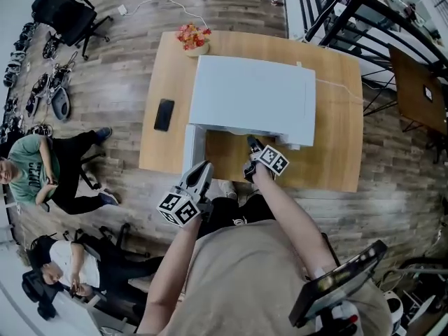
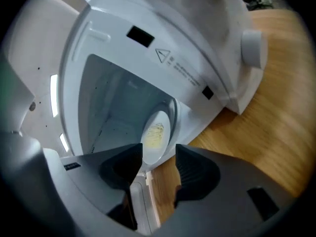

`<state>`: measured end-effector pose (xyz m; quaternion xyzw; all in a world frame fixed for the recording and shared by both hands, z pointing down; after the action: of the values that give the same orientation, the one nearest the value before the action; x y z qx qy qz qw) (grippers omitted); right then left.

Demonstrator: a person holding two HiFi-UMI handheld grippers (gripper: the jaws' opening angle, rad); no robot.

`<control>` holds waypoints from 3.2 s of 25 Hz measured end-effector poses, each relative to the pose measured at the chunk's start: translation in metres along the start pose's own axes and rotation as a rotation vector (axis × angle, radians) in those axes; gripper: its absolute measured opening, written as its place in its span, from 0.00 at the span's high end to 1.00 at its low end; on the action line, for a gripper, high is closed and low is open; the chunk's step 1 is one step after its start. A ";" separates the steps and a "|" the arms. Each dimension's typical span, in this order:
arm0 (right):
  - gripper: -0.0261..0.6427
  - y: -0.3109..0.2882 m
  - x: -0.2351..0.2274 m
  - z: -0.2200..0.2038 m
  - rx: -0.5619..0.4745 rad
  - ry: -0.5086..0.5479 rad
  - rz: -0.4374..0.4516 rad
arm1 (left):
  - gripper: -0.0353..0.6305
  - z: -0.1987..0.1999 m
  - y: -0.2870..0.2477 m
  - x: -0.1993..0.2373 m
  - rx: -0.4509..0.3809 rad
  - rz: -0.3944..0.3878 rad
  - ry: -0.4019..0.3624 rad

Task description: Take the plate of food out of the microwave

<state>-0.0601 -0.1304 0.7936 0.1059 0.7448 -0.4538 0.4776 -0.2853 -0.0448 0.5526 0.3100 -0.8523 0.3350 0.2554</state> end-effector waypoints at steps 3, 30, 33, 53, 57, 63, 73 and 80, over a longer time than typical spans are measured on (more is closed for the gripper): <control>0.66 -0.021 -0.004 -0.001 -0.018 -0.077 0.012 | 0.94 0.003 -0.006 0.007 0.030 -0.020 -0.015; 0.92 -0.060 -0.011 -0.007 -0.098 -0.383 0.201 | 0.94 -0.019 0.048 0.042 0.026 -0.014 -0.010; 0.93 -0.048 -0.009 -0.008 -0.066 -0.321 0.227 | 0.94 -0.021 0.046 0.038 0.017 -0.021 -0.009; 0.93 0.106 0.037 -0.031 0.381 -0.063 0.362 | 0.94 -0.010 0.045 0.001 -0.116 0.109 0.059; 0.93 0.138 0.062 -0.028 0.467 0.041 0.395 | 0.94 -0.006 0.043 -0.014 -0.155 0.131 0.059; 0.93 0.175 0.092 -0.018 0.522 0.200 0.437 | 0.94 -0.018 0.047 -0.032 -0.205 0.150 0.061; 0.93 0.225 0.119 0.017 0.506 0.280 0.532 | 0.94 -0.055 0.051 -0.062 -0.259 0.198 0.078; 0.93 0.244 0.152 0.024 0.503 0.361 0.579 | 0.94 -0.064 0.079 -0.057 -0.297 0.251 0.098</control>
<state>0.0198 -0.0532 0.5280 0.5018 0.6220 -0.4427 0.4066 -0.2874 0.0682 0.5243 0.1434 -0.9108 0.2496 0.2959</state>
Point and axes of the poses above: the fingertips, and each gripper's own axes: y backward along the fingers, x to its left, z out of its top, the point moved 6 cm from there along y, backward along the fingers, and after that the axes turned 15 degrees about x, right-handed, at the moved point
